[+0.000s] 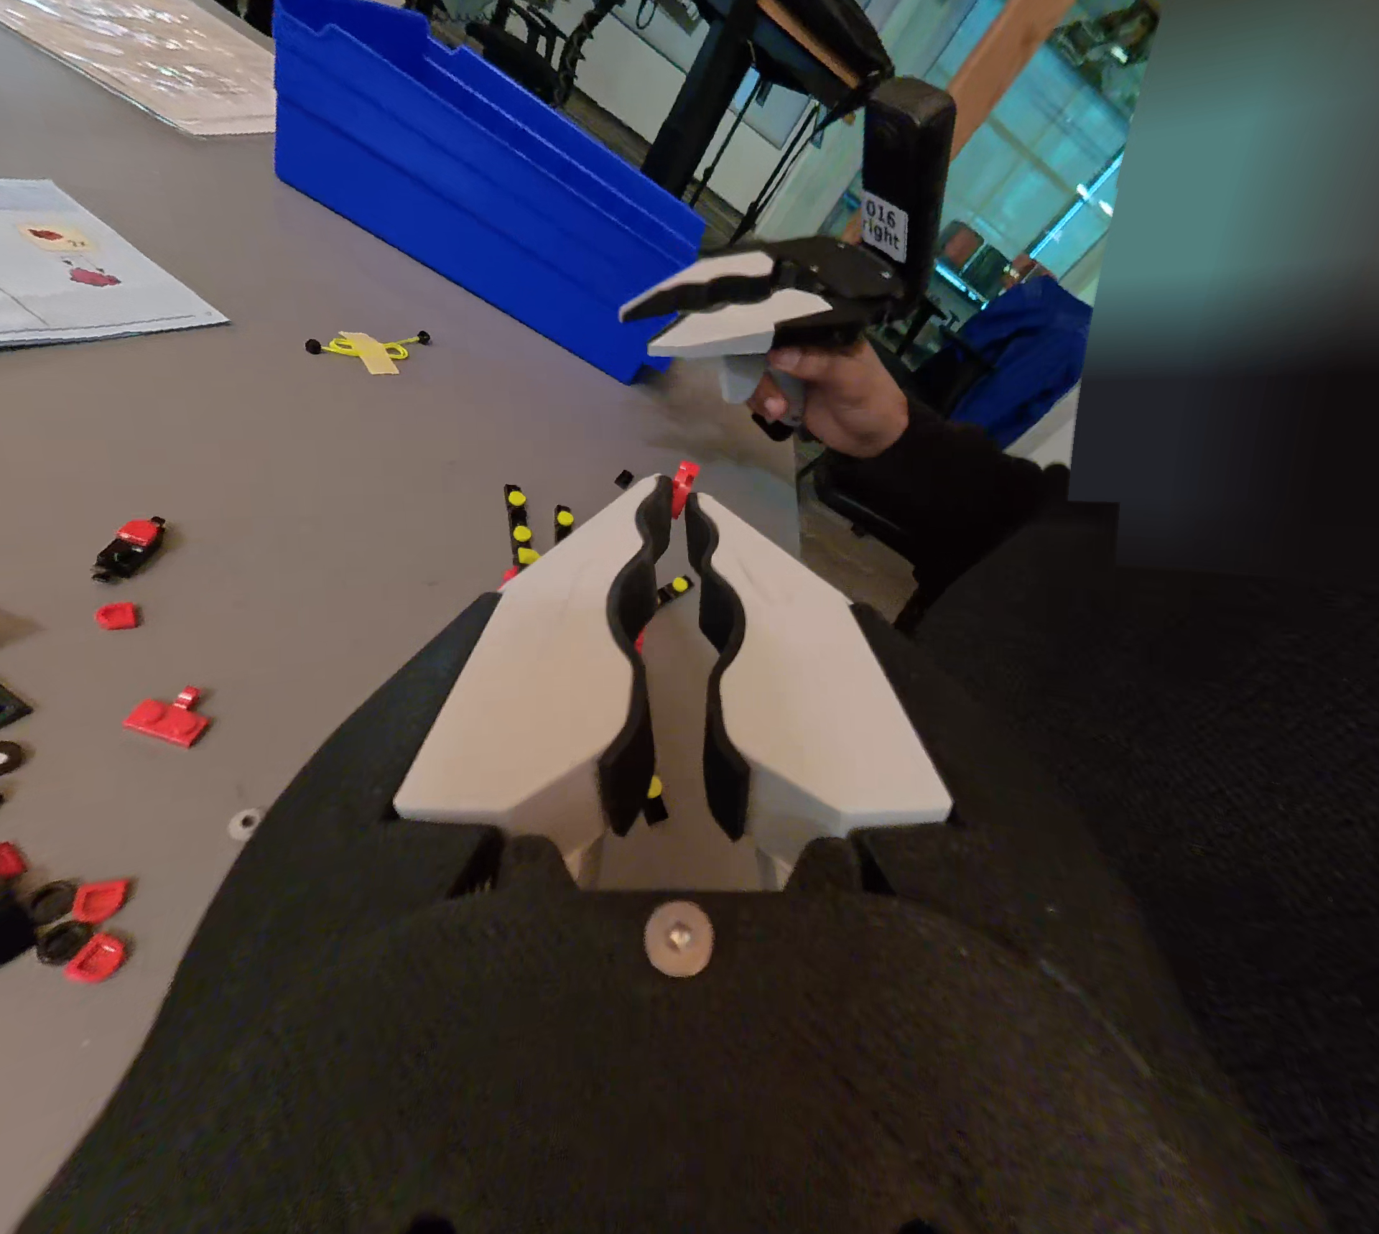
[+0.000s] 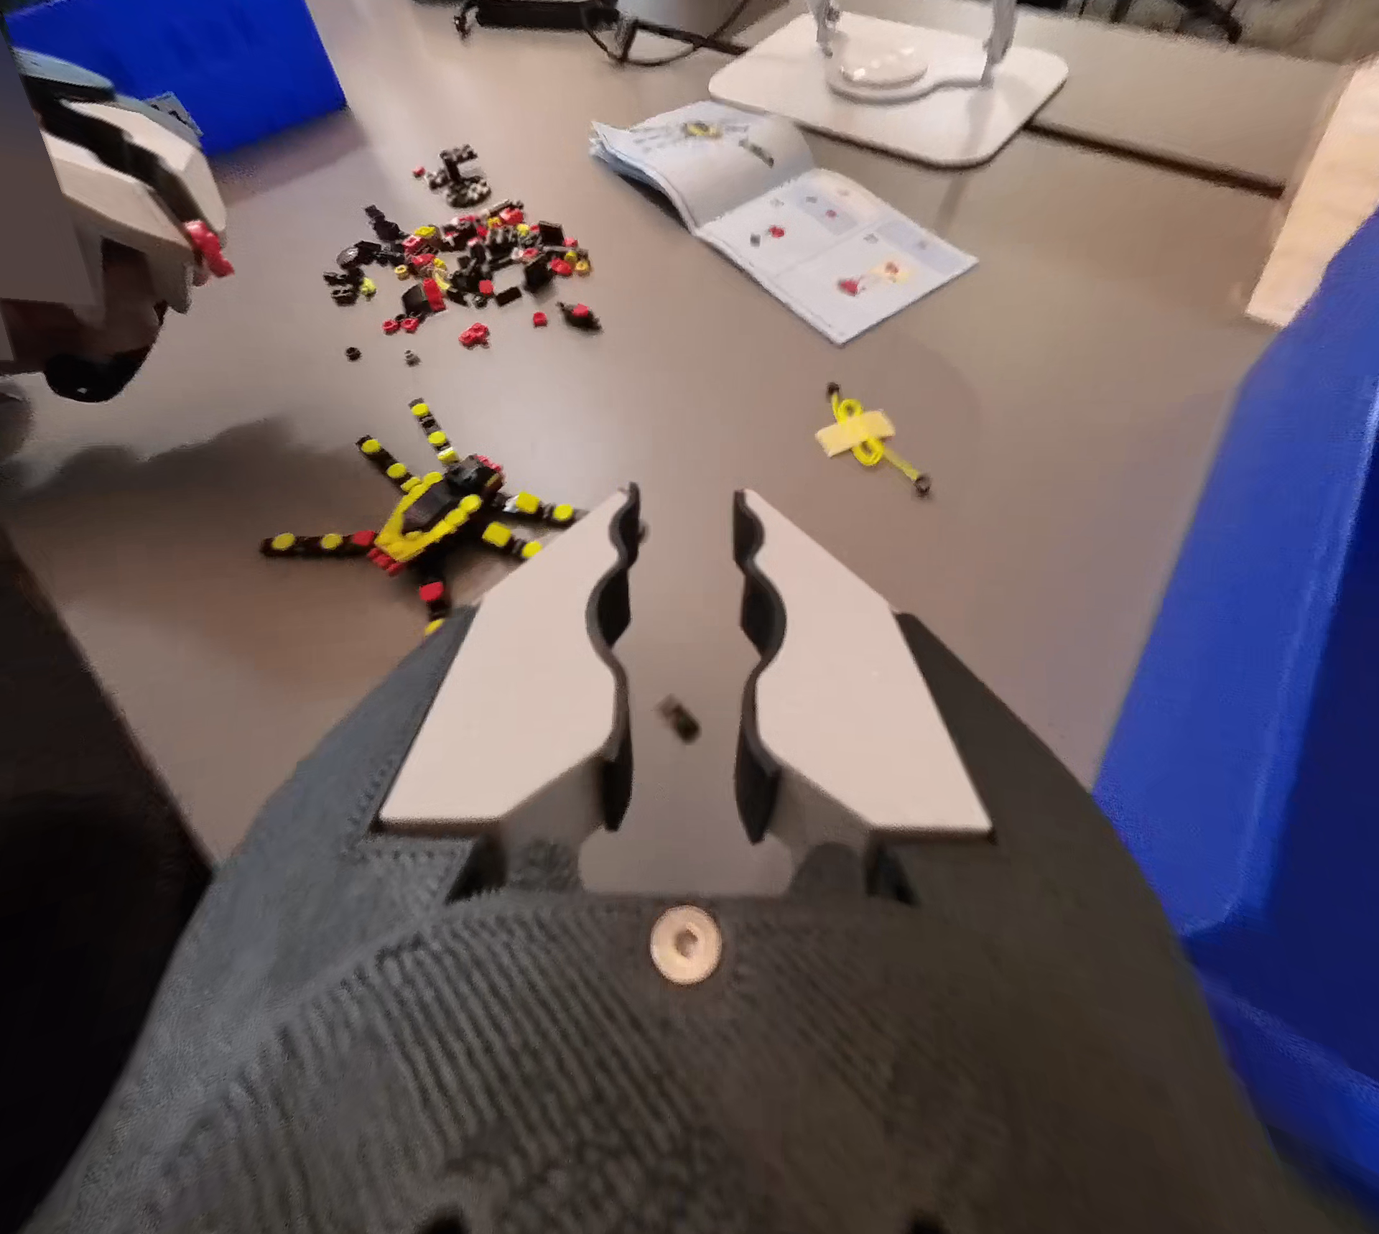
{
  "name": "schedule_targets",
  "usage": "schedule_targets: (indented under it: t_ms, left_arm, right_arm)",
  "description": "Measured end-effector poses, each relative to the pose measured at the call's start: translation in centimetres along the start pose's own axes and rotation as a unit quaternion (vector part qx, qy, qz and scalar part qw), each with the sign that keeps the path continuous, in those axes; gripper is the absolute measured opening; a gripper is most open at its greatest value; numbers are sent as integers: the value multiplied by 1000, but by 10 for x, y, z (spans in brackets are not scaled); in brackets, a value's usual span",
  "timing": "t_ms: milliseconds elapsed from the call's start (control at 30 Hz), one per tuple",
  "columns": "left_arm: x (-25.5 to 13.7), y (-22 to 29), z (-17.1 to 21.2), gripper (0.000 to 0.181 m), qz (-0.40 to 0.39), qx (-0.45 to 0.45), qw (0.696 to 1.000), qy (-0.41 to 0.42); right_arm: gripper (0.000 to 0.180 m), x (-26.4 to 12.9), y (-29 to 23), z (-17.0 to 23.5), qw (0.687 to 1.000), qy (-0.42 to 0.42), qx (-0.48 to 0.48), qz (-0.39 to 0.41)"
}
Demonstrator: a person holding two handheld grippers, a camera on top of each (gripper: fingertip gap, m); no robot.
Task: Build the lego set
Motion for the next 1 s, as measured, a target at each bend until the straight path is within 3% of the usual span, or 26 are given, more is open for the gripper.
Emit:
schedule_targets:
  t_ms: [100, 300, 400, 733, 867, 1000]
  left_arm:
    - [-4, 6, 1, 0, 5, -11, 1000, 14]
    - [2, 11, 6, 0, 15, -23, 1000, 8]
    - [5, 9, 8, 0, 10, -21, 1000, 1]
    - [7, -4, 9, 0, -4, -28, 1000, -9]
    - [5, -4, 9, 0, -5, -31, 999, -6]
    - [4, -5, 9, 0, -7, -31, 999, -8]
  right_arm:
    - [12, -12, -15, 16, 997, -55, 54, 7]
    - [11, -12, -27, 53, 981, -175, 80, -9]
    - [20, -8, -19, 69, 970, -222, 103, -2]
    - [21, 15, -7, 66, 973, -192, 124, -30]
    - [14, 23, -9, 62, 974, -214, 62, -32]
    - [24, 21, -11, 61, 975, -217, 25, -36]
Point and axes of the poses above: each gripper's, where its closed fingertips meet, x out along the fingers, z out of its underside, y = z × x across the jaws, the point moved 7 cm from there along -x, back along the fingers, and after that the axes turned 6 degrees about y, right-handed, at the moved point
